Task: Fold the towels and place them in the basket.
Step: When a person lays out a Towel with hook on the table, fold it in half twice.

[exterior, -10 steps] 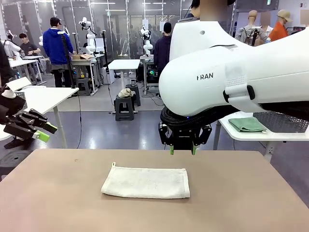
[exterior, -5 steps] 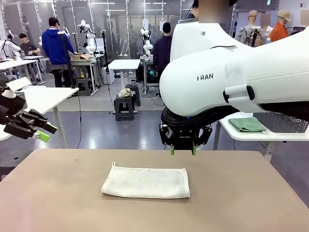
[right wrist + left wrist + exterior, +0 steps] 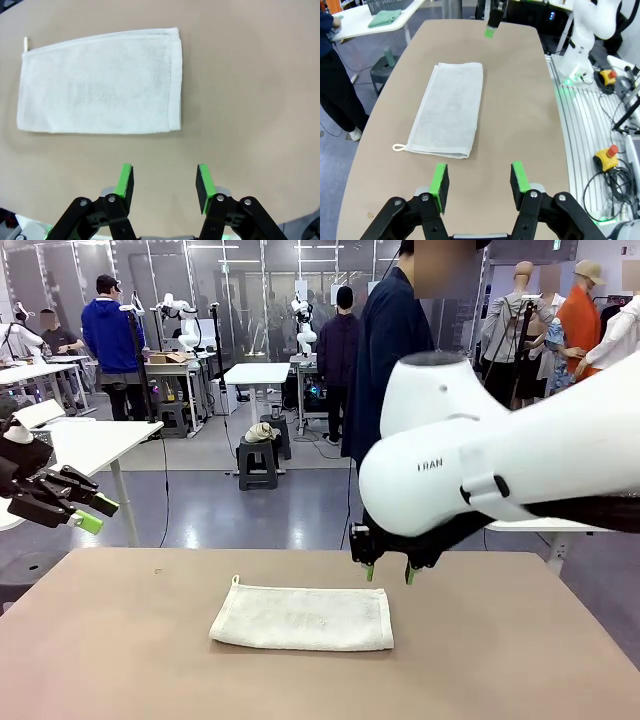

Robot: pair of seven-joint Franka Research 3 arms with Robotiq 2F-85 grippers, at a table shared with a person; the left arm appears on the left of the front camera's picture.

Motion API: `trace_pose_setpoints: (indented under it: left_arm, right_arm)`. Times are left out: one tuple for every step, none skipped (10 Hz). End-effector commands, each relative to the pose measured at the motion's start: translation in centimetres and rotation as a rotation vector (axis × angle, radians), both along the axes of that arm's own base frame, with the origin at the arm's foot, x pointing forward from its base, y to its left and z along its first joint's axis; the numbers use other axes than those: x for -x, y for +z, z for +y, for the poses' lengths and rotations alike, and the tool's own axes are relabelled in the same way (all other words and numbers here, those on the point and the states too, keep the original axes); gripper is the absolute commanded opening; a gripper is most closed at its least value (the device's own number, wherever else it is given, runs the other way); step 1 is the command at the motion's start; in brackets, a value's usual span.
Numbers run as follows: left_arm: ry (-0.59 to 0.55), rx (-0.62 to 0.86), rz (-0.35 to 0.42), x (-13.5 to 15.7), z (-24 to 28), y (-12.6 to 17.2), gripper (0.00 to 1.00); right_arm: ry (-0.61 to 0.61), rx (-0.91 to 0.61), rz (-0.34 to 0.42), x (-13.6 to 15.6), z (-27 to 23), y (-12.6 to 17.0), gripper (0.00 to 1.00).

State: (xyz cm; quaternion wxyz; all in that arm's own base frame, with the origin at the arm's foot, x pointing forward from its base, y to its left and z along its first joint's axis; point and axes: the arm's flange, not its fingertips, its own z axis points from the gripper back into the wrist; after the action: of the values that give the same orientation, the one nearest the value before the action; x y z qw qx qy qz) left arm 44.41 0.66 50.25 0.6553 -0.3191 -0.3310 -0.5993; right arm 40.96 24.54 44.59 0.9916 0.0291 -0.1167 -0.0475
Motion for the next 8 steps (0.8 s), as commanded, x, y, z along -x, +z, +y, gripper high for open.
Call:
trace_pose_setpoints:
  left_arm:
    - [-0.002,0.004,-0.002,0.0,0.0,0.1,0.64]
    - [-0.002,0.004,-0.002,0.0,0.0,0.1,0.64]
    - [-0.002,0.004,-0.002,0.0,0.0,0.1,0.64]
    - [-0.002,0.004,-0.002,0.0,0.0,0.1,0.64]
    - [-0.002,0.004,-0.002,0.0,0.0,0.1,0.64]
    - [-0.002,0.004,-0.002,0.0,0.0,0.1,0.64]
    - [-0.002,0.004,-0.002,0.0,0.0,0.1,0.64]
    - [-0.002,0.004,-0.002,0.0,0.0,0.1,0.64]
  right_arm:
    - [0.002,-0.026,-0.039,-0.9,-1.1,-2.6,0.64]
    - [-0.028,-0.021,-0.031,-1.7,-1.8,-4.5,0.64]
    - [-0.029,-0.028,-0.023,-2.0,-2.0,-5.6,0.64]
    - [-0.027,-0.023,-0.02,-3.0,-2.2,-7.3,0.64]
    - [-0.027,-0.021,-0.019,-3.6,-2.2,-8.1,0.64]
    - [-0.032,-0.014,-0.019,-4.4,-2.2,-9.1,0.64]
    - [-0.037,-0.017,-0.012,-5.1,-2.1,-9.9,0.64]
    - [-0.047,-0.012,-0.011,-6.0,-2.0,-10.9,0.64]
